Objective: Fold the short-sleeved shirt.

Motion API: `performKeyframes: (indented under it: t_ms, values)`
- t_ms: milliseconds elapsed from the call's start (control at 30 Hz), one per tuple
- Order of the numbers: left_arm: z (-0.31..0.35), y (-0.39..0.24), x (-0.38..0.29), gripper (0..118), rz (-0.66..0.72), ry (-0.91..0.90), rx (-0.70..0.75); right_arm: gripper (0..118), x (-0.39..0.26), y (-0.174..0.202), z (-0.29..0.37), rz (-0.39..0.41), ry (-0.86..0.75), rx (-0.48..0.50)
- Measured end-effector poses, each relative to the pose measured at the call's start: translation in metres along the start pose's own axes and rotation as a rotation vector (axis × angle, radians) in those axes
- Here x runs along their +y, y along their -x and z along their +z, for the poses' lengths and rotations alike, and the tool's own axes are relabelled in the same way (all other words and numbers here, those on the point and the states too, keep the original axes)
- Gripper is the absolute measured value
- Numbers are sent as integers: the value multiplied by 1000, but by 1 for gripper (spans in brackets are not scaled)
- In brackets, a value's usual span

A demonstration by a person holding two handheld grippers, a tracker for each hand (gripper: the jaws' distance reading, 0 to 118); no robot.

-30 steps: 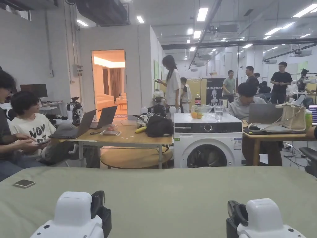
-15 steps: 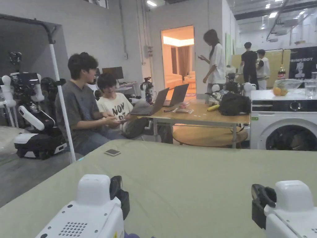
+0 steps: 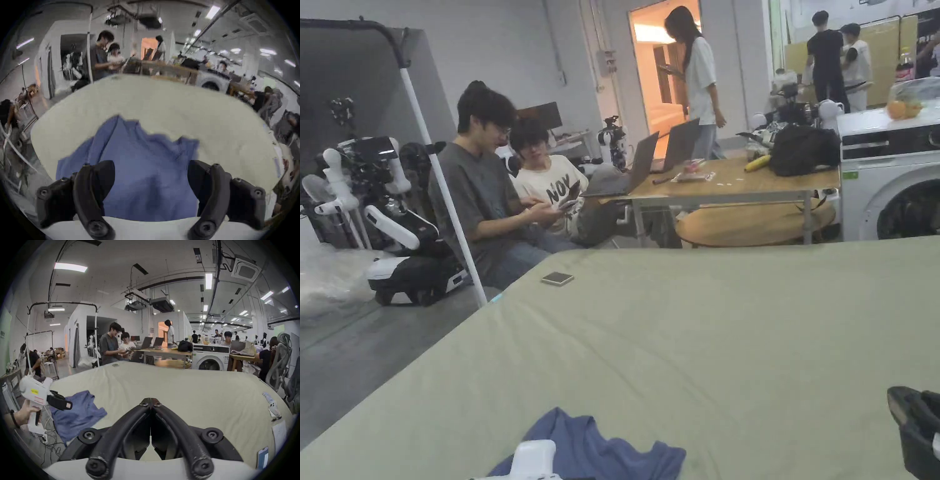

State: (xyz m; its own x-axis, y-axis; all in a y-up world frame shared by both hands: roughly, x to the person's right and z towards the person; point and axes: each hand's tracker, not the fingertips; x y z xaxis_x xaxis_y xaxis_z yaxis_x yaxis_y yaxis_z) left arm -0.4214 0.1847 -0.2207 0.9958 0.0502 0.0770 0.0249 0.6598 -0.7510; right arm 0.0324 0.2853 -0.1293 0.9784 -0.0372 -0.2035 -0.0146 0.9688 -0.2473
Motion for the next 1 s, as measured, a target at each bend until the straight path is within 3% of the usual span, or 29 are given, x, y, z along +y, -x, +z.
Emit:
performKeyframes:
  t_ms: [67,133,200,267,367,400,533,733,867,1000]
  values:
    - [-25,5,-11,88,-5,120,-25,0,-4,-10,0,-23,19,-7]
    - [-17,-2,-14,63,-67,3,-17,0,-6,-14,1,-52,29,-15]
    - [-11,-9,-13,60,-67,40,-15,0,-8,-18,1,-66,33,-22]
    - [-12,-12,-10,39,-90,28,18,0,-9,-19,0,-88,41,-10]
    - [-16,-12,-9,21,-49,33,19,0,-10,-20,3,-91,42,-10]
    - [-12,-8,-6,0,-31,28,13,0,-9,-20,5,-91,41,-7]
    - [42,13,29,0,173,-170,-95,0,-5,-27,10,-101,36,-3]
    - [150,19,158,0,176,-497,-51,0,5,-46,26,-126,-2,-36]
    - [185,-34,224,0,-49,-568,53,0,7,-65,39,-140,-17,-82]
    - [157,-103,240,0,-128,-574,-53,0,6,-83,54,-135,-14,-134]
